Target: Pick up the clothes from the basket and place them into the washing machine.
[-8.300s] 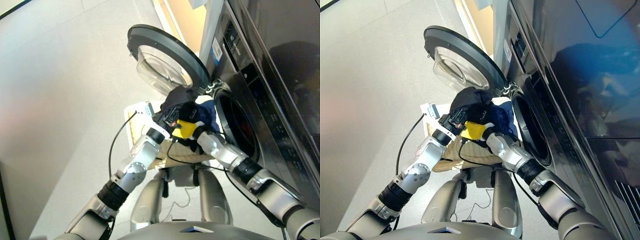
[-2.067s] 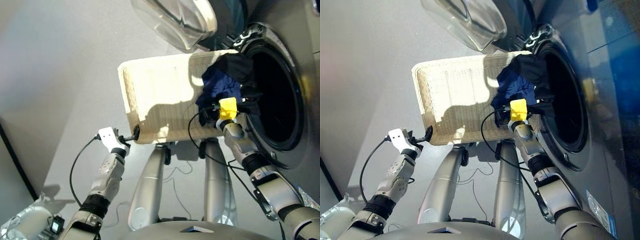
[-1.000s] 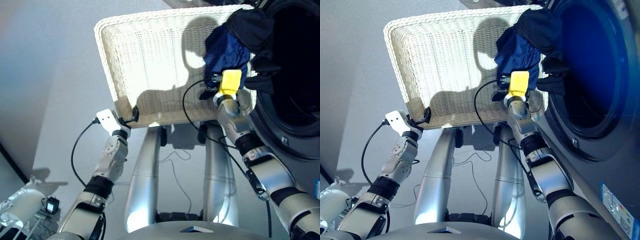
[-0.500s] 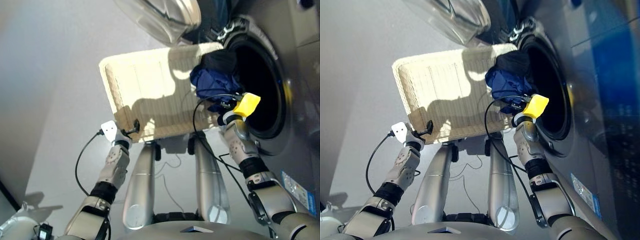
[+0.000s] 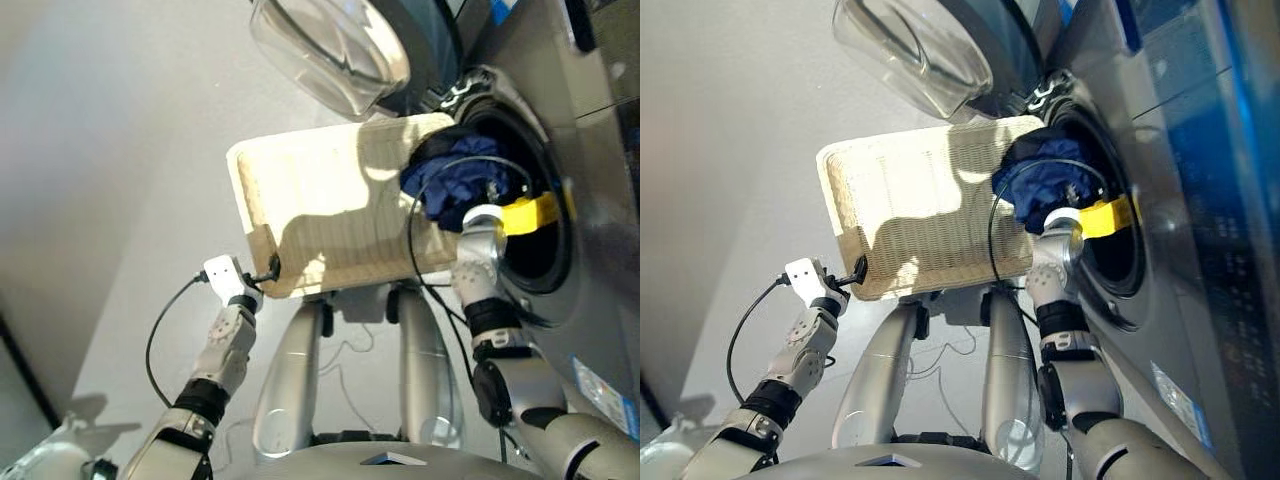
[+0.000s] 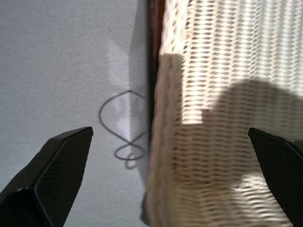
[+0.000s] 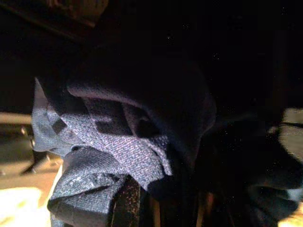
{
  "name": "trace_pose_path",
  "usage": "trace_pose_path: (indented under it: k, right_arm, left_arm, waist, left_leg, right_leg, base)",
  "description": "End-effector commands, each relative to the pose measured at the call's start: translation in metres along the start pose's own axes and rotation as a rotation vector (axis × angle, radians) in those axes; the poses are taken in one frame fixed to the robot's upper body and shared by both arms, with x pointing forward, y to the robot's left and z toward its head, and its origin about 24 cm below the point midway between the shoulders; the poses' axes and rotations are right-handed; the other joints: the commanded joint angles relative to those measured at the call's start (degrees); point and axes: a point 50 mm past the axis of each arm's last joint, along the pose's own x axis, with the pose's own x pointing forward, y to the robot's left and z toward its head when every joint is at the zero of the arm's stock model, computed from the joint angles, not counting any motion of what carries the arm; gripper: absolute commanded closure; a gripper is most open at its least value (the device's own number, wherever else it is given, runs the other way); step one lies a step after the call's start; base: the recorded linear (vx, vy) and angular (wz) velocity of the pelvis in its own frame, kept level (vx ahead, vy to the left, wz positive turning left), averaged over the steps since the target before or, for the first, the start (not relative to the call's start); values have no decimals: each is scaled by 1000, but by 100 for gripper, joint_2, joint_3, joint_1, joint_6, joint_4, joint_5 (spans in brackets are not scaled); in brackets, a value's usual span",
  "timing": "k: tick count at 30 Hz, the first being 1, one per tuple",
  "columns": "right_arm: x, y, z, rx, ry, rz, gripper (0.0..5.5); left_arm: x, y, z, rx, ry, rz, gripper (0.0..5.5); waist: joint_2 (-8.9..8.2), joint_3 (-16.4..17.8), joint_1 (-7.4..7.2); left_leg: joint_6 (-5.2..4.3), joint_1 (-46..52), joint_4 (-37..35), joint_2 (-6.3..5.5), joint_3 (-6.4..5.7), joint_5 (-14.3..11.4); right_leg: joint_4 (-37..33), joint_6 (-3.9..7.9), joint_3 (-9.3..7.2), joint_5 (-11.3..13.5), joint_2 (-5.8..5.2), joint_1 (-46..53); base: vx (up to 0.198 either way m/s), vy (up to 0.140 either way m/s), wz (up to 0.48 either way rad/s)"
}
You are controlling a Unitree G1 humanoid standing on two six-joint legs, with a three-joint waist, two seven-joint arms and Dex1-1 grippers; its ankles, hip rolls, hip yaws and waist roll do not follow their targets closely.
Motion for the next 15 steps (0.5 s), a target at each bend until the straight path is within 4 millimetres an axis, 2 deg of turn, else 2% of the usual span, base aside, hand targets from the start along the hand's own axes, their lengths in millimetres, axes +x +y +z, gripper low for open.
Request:
trace_pose_path:
  k: [1,3,7,11,14,15]
  right_arm:
    - [13,23,53,26,-223,63,550]
    - [17,32,65,46,-265,64,550]
    - [26,56,114,64,-440,81,550]
    - [32,75,165,-35,-583,98,550]
    - [33,80,180,-156,-616,124,550]
    - [32,80,182,-136,-631,121,550]
  left_arm:
    - [-9,7,1,37,-15,-13,0]
    - [-8,7,2,35,-18,-14,0]
    - [-7,8,4,39,-23,-10,0]
    - [-8,7,4,58,-22,-25,0]
    - [-7,6,8,66,-39,-33,0]
    - [-7,5,8,62,-41,-34,0]
  waist:
    - [384,-146,9]
    - [419,-145,9]
    - [508,-144,11]
    - [540,-159,3]
    - [500,-104,-35]
    - [508,-95,-39]
  left_leg:
    - [103,-551,614,-33,11,-281]
    - [123,-690,860,-13,5,-387]
    - [152,-886,1229,15,90,-545]
    - [169,-953,1298,48,198,-621]
    - [207,-989,1338,92,301,-651]
    - [210,-997,1333,94,326,-648]
  right_leg:
    - [537,196,65,-529,63,-164]
    - [761,175,101,-628,83,-313]
    - [1129,136,206,-748,120,-612]
    - [1287,140,350,-773,172,-820]
    - [1255,149,441,-718,234,-895]
    - [1239,152,470,-703,244,-920]
  base:
    - [0,0,0]
    - [0,0,0]
    - [0,0,0]
    - [1,13,-54]
    - [-5,40,-250]
    - [-15,7,-298]
